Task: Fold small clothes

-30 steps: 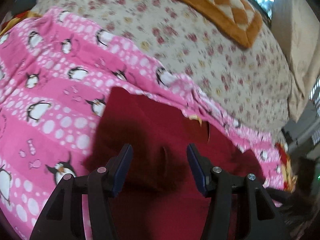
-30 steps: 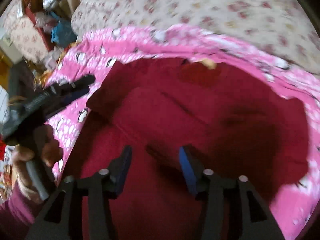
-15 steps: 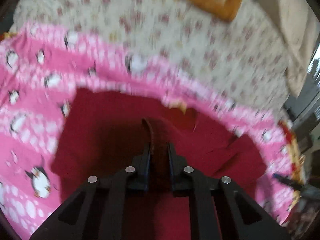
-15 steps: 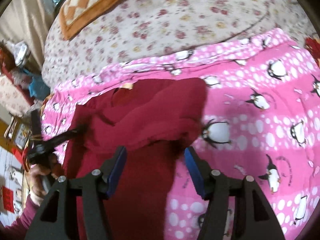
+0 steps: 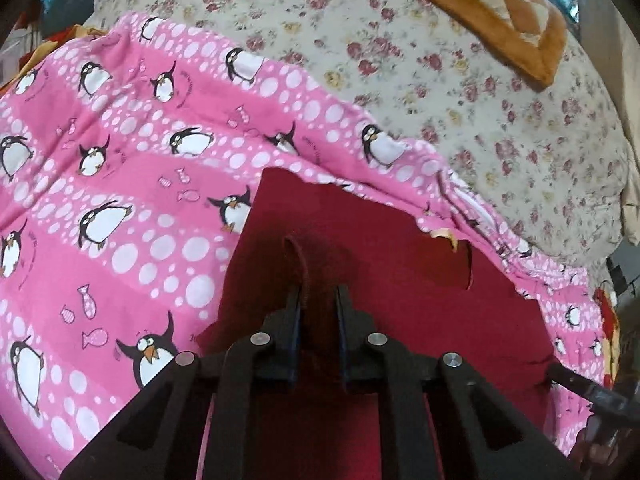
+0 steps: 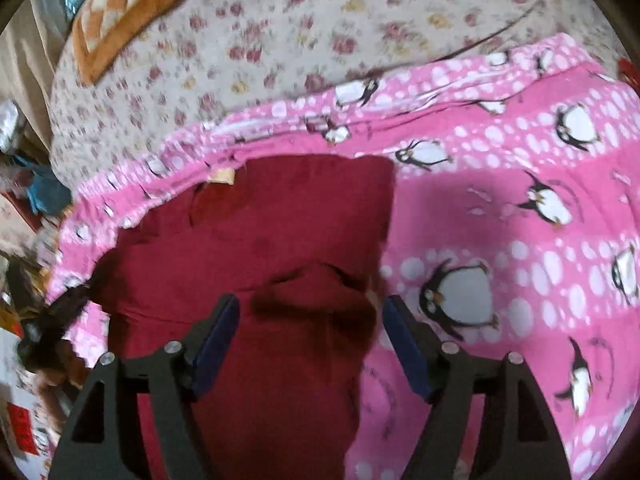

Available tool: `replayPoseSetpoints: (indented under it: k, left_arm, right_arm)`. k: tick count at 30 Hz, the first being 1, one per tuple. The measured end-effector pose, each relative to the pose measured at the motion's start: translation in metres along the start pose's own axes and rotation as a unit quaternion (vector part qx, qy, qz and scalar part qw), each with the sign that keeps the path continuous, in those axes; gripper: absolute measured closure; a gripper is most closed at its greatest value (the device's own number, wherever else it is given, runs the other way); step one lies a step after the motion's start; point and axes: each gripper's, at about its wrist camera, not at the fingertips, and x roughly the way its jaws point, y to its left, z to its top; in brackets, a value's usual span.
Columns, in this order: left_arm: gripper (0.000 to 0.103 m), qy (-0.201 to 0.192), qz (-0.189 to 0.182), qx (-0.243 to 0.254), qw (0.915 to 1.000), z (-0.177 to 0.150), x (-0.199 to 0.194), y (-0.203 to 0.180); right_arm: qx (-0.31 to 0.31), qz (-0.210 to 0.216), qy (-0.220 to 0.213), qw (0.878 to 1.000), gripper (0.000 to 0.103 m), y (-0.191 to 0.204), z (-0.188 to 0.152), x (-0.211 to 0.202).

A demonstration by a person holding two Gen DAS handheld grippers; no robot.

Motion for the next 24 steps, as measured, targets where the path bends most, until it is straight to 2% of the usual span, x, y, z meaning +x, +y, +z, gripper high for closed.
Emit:
replayPoseSetpoints:
  k: [1, 3, 5, 6, 8, 10, 12, 13, 15, 17, 19, 22, 24]
  left_arm:
    - [0.103, 0.003, 0.003, 0.000, 1.0000, -0.001, 0.001, 0.000]
    - [0.103, 0.007, 0.007, -0.001, 1.0000, -0.002, 0.003, 0.001]
    - [0.103, 0.009, 0.012, -0.002, 0.9999, -0.002, 0.005, 0.002]
    - [0.103, 0.011, 0.012, -0.004, 0.9999, -0.003, 0.006, 0.003]
    - [0.103, 0.011, 0.012, -0.008, 0.9998, -0.003, 0.005, 0.003]
    - [0.103, 0.011, 0.012, -0.009, 0.9998, -0.003, 0.005, 0.004]
    - [0.103, 0.012, 0.013, -0.012, 0.9998, -0.003, 0.006, 0.005]
    - [0.103, 0.014, 0.013, -0.015, 0.9997, -0.003, 0.007, 0.005]
    - [0.103, 0.016, 0.012, -0.018, 0.9996, -0.003, 0.008, 0.007]
    - [0.103, 0.017, 0.011, -0.018, 0.9996, -0.003, 0.008, 0.007]
    - [0.103, 0.017, 0.009, -0.019, 0.9996, -0.003, 0.007, 0.007]
    - [0.103, 0.016, 0.003, -0.020, 0.9997, -0.002, 0.005, 0.006]
    - [0.103, 0.016, 0.009, -0.016, 0.9997, -0.002, 0.006, 0.004]
  right_arm:
    - [-0.009, -0.021, 0.006, 1.000, 0.046, 0.001, -0.002, 0.005]
    - [-0.031, -0.032, 0.020, 0.999, 0.052, 0.001, -0.013, 0.008]
    - [-0.072, -0.060, 0.045, 0.995, 0.061, 0.001, -0.031, 0.011]
    - [-0.083, -0.060, 0.043, 0.994, 0.062, -0.001, -0.037, 0.006]
    - [-0.068, -0.041, 0.037, 0.996, 0.062, -0.009, -0.041, -0.009]
    - [-0.040, -0.012, 0.009, 0.999, 0.061, -0.015, -0.035, -0.028]
    - [-0.031, -0.009, -0.035, 0.999, 0.061, -0.014, -0.023, -0.042]
    - [-0.030, -0.008, -0.043, 0.999, 0.061, -0.012, -0.017, -0.043]
    - [-0.029, 0.005, -0.044, 0.999, 0.061, -0.007, -0.006, -0.035]
    - [-0.032, 0.006, -0.015, 0.999, 0.062, -0.004, -0.001, -0.013]
    - [-0.038, -0.004, 0.000, 0.999, 0.083, -0.003, -0.005, 0.000]
    - [-0.063, -0.001, -0.010, 0.998, 0.089, -0.001, -0.021, -0.015]
    - [-0.077, -0.031, -0.013, 0.996, 0.103, -0.004, -0.031, -0.024]
